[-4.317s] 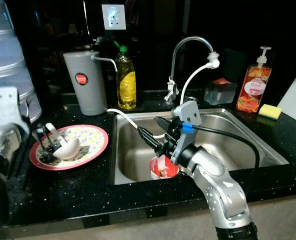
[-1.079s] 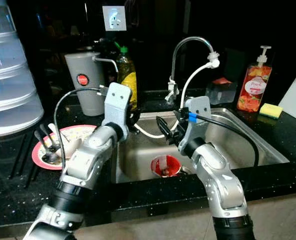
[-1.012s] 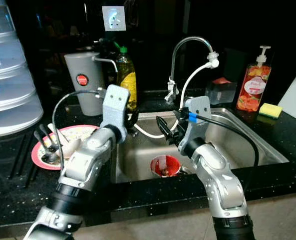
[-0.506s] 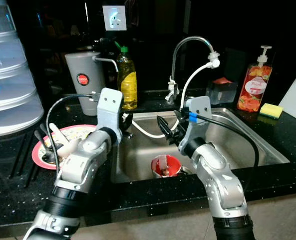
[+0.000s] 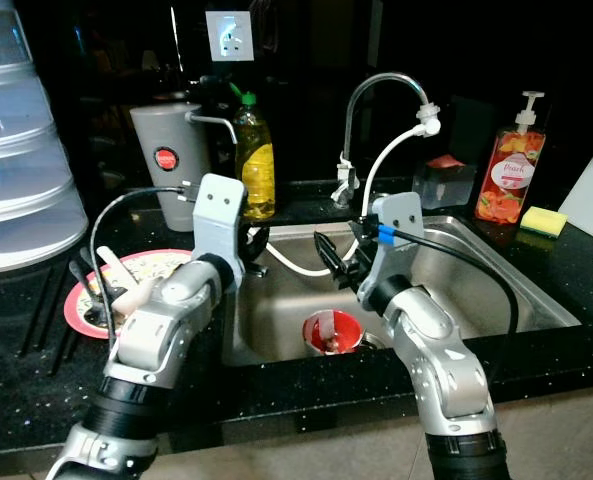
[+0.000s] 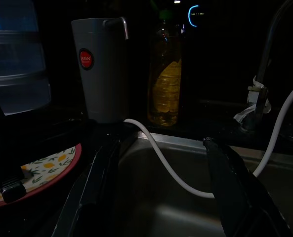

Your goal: Kitchen organization

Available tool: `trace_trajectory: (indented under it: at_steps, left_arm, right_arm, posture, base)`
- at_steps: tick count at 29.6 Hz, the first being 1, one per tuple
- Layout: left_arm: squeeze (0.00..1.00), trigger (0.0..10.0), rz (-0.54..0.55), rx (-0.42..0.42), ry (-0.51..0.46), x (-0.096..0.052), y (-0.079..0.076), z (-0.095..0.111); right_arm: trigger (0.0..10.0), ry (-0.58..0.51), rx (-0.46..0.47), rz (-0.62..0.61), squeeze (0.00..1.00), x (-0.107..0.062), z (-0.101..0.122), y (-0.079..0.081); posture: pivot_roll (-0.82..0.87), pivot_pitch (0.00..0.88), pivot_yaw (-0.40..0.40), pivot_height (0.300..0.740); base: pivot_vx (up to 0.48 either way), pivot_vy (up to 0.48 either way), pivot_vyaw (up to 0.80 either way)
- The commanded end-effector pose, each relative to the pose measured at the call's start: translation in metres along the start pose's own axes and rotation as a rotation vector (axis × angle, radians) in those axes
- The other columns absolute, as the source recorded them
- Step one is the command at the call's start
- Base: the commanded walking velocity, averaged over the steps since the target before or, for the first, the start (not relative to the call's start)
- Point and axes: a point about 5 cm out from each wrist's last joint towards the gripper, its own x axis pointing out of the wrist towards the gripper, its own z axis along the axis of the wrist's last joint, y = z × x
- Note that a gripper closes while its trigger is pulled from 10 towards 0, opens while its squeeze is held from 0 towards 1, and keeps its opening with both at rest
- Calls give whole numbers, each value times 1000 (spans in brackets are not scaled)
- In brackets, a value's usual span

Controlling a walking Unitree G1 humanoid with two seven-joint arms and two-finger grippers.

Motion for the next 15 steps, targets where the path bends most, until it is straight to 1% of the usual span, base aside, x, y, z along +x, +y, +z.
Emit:
trace_trajectory:
  at_steps: [1,15]
  left_arm:
    - [0,10000,14,20,9,-3,6,-4]
    - [0,10000,22,45,8,-5,6,-5]
  right_arm:
    - [10000,-12,7,5,0,1,1,1]
    - [10000,-12,7,15,0,2,0,2]
  posture:
    - [-31,33,-13,740]
    - [-27,22,-19,740]
  base:
    - [0,0,0]
    - [0,0,0]
